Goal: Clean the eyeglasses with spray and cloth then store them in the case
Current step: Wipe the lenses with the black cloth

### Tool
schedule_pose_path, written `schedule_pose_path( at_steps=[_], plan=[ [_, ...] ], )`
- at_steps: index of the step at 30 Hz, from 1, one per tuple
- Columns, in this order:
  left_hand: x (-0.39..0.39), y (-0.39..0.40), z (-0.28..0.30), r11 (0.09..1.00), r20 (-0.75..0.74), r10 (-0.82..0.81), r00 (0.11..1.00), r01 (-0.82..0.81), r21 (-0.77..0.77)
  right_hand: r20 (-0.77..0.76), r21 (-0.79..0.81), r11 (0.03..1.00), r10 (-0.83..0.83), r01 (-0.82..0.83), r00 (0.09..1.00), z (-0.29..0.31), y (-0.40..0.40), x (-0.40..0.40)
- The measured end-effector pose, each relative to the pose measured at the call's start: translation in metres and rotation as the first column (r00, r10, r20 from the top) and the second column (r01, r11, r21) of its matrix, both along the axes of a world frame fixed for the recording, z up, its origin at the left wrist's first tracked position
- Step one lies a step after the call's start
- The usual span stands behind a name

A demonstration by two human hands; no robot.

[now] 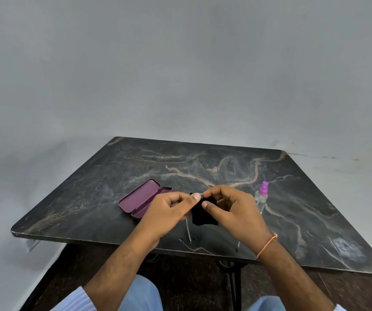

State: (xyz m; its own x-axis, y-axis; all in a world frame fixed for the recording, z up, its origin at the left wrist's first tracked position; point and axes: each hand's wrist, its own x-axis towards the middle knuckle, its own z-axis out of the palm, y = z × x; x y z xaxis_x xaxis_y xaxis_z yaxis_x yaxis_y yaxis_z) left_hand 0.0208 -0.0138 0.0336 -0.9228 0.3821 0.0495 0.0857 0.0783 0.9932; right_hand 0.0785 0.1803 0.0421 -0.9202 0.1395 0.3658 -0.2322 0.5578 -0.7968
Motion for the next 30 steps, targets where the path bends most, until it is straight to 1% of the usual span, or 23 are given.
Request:
schedule_pose_path(
  at_steps=[3,6,8,10,12,13,15,17,19,21,22,23,24,26,30],
  plan=[
    [0.001,0.008,-0.001,0.998,0.007,0.009,1.0,-0.009,0.056,0.02,-0.1,0.995,-0.004,0.006,1.0,-0.002,0.006,0.004],
    [0.002,0.012,-0.002,0.997,0.025,0.022,0.999,-0.024,0.076,0.051,-0.289,0.957,0.024,-0.008,0.998,-0.004,0.011,0.006],
    [0.003,0.013,-0.004,0.991,0.043,0.021,0.999,-0.026,0.129,0.04,-0.446,0.895,0.042,-0.019,0.998,-0.005,0.014,0.008],
    [0.004,0.015,-0.007,0.985,0.049,0.034,0.998,-0.042,0.167,0.039,-0.588,0.809,0.045,-0.014,0.998,-0.004,0.015,0.011],
    [0.004,0.017,-0.007,0.983,0.0,0.069,0.998,-0.068,0.171,0.037,-0.66,0.751,0.048,-0.012,0.998,-0.004,0.016,0.014],
    [0.005,0.018,-0.008,0.983,-0.045,0.094,0.995,-0.085,0.16,0.031,-0.675,0.738,0.052,-0.018,0.998,-0.005,0.017,0.015],
    [0.003,0.018,-0.01,0.985,-0.196,0.147,0.969,-0.126,0.119,0.017,-0.663,0.748,0.057,-0.031,0.998,-0.005,0.017,0.016],
    [0.001,0.016,-0.011,0.986,-0.372,0.166,0.913,-0.149,0.075,0.0,-0.573,0.819,0.041,-0.034,0.999,-0.006,0.017,0.017],
    [0.001,0.015,-0.009,0.992,-0.48,0.126,0.868,-0.12,0.044,-0.019,-0.4,0.916,0.014,-0.021,1.0,-0.007,0.021,0.017],
    [0.0,0.013,-0.006,0.996,-0.536,0.084,0.84,-0.082,0.029,-0.037,-0.166,0.986,-0.004,-0.002,0.999,-0.008,0.025,0.018],
    [0.0,0.014,-0.005,0.997,-0.561,0.07,0.825,-0.071,0.02,-0.045,-0.056,0.998,-0.006,0.003,0.999,-0.008,0.026,0.018],
    [-0.001,0.015,-0.004,0.997,-0.585,0.066,0.808,-0.07,0.015,-0.056,0.021,1.0,0.003,-0.002,0.998,-0.007,0.026,0.019],
    [-0.001,0.015,-0.004,0.997,-0.601,0.061,0.797,-0.071,0.008,-0.062,0.055,0.998,0.016,-0.013,0.998,-0.006,0.026,0.019],
    [-0.002,0.016,-0.003,0.998,-0.603,0.051,0.796,-0.069,-0.006,-0.046,0.027,0.999,0.042,-0.041,0.998,-0.003,0.024,0.02],
    [-0.002,0.015,0.003,0.995,-0.562,0.004,0.827,-0.057,-0.077,-0.021,-0.183,0.98,0.073,-0.076,0.997,-0.004,0.025,0.02]
  ],
)
